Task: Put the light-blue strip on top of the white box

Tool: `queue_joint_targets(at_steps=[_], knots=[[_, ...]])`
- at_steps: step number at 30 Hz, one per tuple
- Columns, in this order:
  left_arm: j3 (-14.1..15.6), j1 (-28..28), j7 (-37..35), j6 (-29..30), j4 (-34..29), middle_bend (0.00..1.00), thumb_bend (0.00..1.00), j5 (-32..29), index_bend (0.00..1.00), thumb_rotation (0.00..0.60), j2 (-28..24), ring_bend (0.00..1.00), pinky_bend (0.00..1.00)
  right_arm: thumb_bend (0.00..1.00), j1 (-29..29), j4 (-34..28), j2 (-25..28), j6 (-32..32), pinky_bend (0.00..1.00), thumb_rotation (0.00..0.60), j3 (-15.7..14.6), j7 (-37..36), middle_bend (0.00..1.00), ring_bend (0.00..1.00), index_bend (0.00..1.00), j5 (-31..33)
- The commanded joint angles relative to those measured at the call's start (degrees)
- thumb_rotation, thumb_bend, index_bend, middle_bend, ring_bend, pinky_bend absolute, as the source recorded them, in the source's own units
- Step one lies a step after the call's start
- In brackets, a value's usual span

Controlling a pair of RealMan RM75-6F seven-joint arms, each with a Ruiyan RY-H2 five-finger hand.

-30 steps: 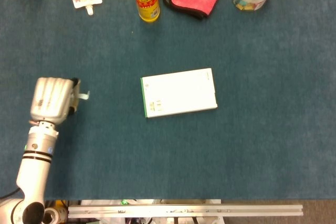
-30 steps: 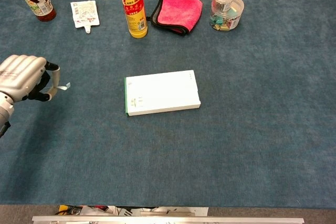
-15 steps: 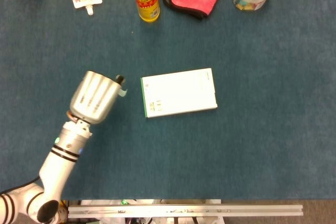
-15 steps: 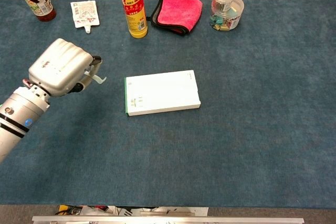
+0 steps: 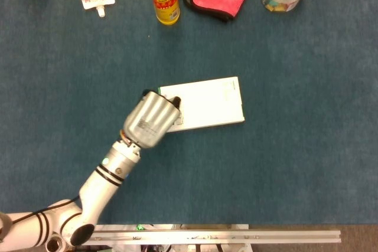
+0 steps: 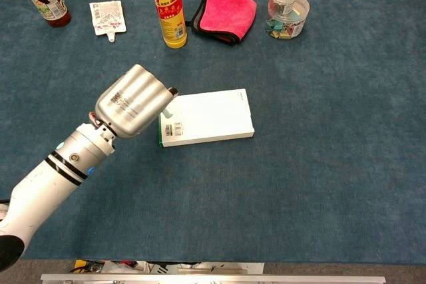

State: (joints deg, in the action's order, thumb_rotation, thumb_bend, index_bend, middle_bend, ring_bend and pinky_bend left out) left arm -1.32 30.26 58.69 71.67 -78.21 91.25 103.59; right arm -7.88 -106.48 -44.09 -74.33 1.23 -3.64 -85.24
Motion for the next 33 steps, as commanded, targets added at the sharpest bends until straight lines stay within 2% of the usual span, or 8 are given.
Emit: queue_joint_targets(at_steps=[1, 12, 19, 33], knots=[[-0.50, 0.75, 1.95, -1.05, 2.03, 0.88, 0.39, 0.03, 0.56, 0.600, 2.39, 0.94, 1.00, 0.26, -0.02, 0.12, 0.02, -0.03, 0.72, 0.600, -0.04, -0.18, 0.62, 0.59, 0.47, -0.16], [-3.12, 1.74, 4.63, -2.27, 8.73, 0.88, 0.39, -2.75, 0.56, 0.600, 8.54, 0.95, 1.00, 0.26, 0.49, 0.68, 0.47, -0.70, 0.72, 0.600, -0.25, -1.32, 0.62, 0.59, 0.47, -0.29], [-3.05, 1.62, 5.41, -2.44, 11.36, 0.88, 0.39, -3.86, 0.56, 0.600, 10.81, 0.95, 1.00, 0.26, 0.99, 1.18, 0.58, -1.32, 0.72, 0.600, -0.38, -2.05, 0.62, 0.59, 0.47, -0.26], [-2.06, 0.83, 8.21, -2.48, 9.19, 0.88, 0.38, -5.18, 0.48, 0.600, 12.23, 0.95, 1.00, 0.26, 1.84, 1.38, 0.99, -2.64, 0.72, 0.600, -0.39, -2.68, 0.62, 0.61, 0.47, -0.26]])
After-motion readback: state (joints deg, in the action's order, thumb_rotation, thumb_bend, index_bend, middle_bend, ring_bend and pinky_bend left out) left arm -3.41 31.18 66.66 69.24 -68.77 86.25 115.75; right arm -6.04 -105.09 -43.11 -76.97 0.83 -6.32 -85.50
